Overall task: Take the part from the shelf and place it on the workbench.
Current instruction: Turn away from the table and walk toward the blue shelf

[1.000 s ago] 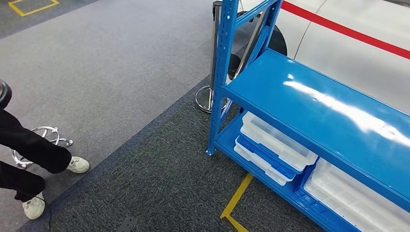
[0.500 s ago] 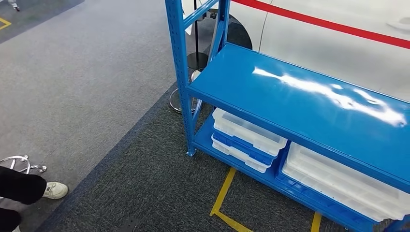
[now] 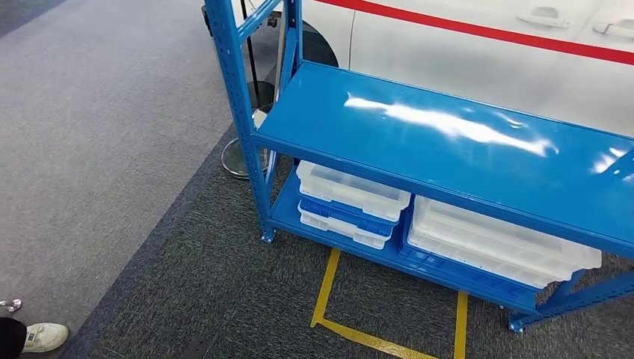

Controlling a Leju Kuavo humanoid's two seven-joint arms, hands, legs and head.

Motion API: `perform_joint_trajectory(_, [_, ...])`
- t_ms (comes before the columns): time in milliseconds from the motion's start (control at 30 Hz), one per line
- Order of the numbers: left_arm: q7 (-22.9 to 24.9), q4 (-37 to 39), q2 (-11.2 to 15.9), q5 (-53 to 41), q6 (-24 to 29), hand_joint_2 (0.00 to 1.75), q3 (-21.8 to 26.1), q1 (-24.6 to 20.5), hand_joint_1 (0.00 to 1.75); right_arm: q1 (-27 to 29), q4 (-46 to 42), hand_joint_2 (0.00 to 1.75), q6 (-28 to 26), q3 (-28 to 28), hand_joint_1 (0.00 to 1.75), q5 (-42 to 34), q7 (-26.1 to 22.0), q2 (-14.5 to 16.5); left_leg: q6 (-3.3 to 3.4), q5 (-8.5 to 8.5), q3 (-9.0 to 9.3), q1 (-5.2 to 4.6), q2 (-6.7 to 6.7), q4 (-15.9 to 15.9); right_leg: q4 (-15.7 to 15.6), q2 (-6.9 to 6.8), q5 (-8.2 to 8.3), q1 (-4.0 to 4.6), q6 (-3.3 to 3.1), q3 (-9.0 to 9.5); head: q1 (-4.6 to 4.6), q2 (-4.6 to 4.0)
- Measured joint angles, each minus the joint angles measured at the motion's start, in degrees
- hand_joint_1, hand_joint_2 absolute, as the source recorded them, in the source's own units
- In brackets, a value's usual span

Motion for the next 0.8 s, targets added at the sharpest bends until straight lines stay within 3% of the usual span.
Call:
perform_joint_trajectory(67, [0.0,0.0,0.0,0.0,0.0,0.0,0.0,-0.1,0.0,-0.2,0.0,0.0,0.0,0.0,0.0,0.0,0.0,0.0,-0.53,-0.4,0.22,-0.24,1.26,0.2,-7.3,-2.16,2.33,0.46,-0.68,3.98,-0.03,0.0])
perform_joint_trajectory(100, [0.0,0.0,0.0,0.0,0.0,0.0,0.0,-0.1,0.0,-0.3,0.0,0.0,0.0,0.0,0.0,0.0,0.0,0.0,-0.84,-0.57,0.33,-0.37,1.77,0.3,-9.0,-2.73,2.63,0.71,-1.1,4.82,-0.05,0.0])
perform_joint_trajectory(200, [0.0,0.0,-0.1,0.1,0.0,0.0,0.0,-0.4,0.0,-0.1,0.0,0.0,0.0,0.0,0.0,0.0,0.0,-0.1,-1.81,-0.9,0.83,-0.45,2.8,0.2,-9.7,-1.42,2.7,0.84,-2.23,4.88,-0.08,0.0])
perform_joint_trajectory(267, [0.0,0.0,-0.1,0.1,0.0,0.0,0.0,-0.5,0.0,0.0,0.0,0.0,0.0,0.0,0.0,0.0,0.0,-0.1,-2.48,-2.4,0.36,-0.23,0.34,2.0,-10.2,-0.29,3.08,0.46,-3.0,5.23,-0.1,0.0])
perform_joint_trajectory(333, [0.0,0.0,-0.1,0.1,0.0,0.0,0.1,-0.3,0.0,-0.2,0.0,0.0,0.0,0.0,0.0,0.0,0.0,-0.1,-2.95,-5.94,-2.38,0.03,-3.01,8.2,-10.4,1.03,3.37,0.28,-3.56,5.24,-0.15,0.0])
perform_joint_trajectory(400, [0.0,0.0,-0.1,0.2,-0.1,0.0,0.1,-0.1,0.0,-0.3,0.0,0.0,0.0,0.0,0.0,0.0,0.0,-0.1,-3.16,-8.52,-5.8,0.11,-3.84,15.1,-10.3,2.63,3.44,0.34,-3.74,4.97,-0.17,0.0])
perform_joint_trajectory(433, [0.0,0.0,-0.1,0.3,-0.1,0.0,0.1,0.0,0.0,-0.3,0.0,0.0,0.0,0.0,0.0,0.0,0.0,-0.1,-3.18,-8.22,-6.49,0.12,-3.88,16.2,-10.1,3.49,3.43,0.36,-3.74,4.88,-0.17,0.0])
perform_joint_trajectory(467, [0.0,0.0,-0.1,0.4,-0.1,0.0,0.1,0.0,0.0,-0.2,0.0,0.0,0.0,0.0,0.0,0.0,0.0,-0.1,-3.13,-6.77,-6.1,0.14,-3.98,15.0,-9.9,4.33,3.41,0.35,-3.72,4.82,-0.17,0.0])
perform_joint_trajectory(500, [0.0,0.0,-0.1,0.4,-0.1,0.0,0.1,0.0,0.0,-0.2,0.0,0.0,0.0,0.0,0.0,0.0,0.0,-0.1,-3.0,-4.57,-4.76,0.17,-4.47,11.8,-9.7,5.16,3.38,0.33,-3.66,4.79,-0.17,0.0])
perform_joint_trajectory(567, [0.0,0.0,0.0,0.5,-0.1,0.0,0.1,0.0,0.0,-0.3,0.0,0.0,0.0,0.0,0.0,0.0,0.0,0.0,-2.53,-1.37,-1.64,0.31,-7.15,4.4,-9.3,6.68,3.32,0.31,-3.29,4.56,-0.15,0.0])
perform_joint_trajectory(633, [0.1,0.0,0.1,0.5,-0.1,0.0,0.1,-0.1,0.0,-0.3,0.0,0.0,0.0,0.0,0.0,0.1,0.0,0.0,-2.04,-0.78,-0.29,0.25,-8.91,1.1,-9.1,8.0,3.47,0.25,-2.5,4.07,-0.15,0.0])
perform_joint_trajectory(700, [0.1,0.0,0.0,0.5,-0.1,0.0,0.1,-0.3,0.0,-0.1,0.0,0.0,0.0,0.0,0.0,0.2,0.0,0.0,-1.44,-0.52,-0.13,0.18,-7.92,0.7,-9.4,8.96,3.84,0.12,-1.59,3.67,-0.18,0.0])
perform_joint_trajectory(733, [0.1,0.0,0.0,0.5,-0.1,0.0,0.1,-0.3,0.0,0.1,0.0,0.0,-0.1,0.0,0.0,0.2,0.0,-0.1,-1.03,-0.25,0.0,0.28,-7.22,0.4,-9.2,8.1,3.76,0.18,-1.26,3.45,-0.15,0.0])
perform_joint_trajectory(800, [0.1,0.0,-0.1,0.5,-0.2,0.0,0.1,-0.2,0.0,0.0,0.0,0.0,-0.1,0.0,0.0,0.2,0.0,-0.1,-0.19,0.24,0.18,0.51,-5.54,-0.4,-6.2,4.51,1.79,0.35,-0.85,1.89,0.07,0.0])
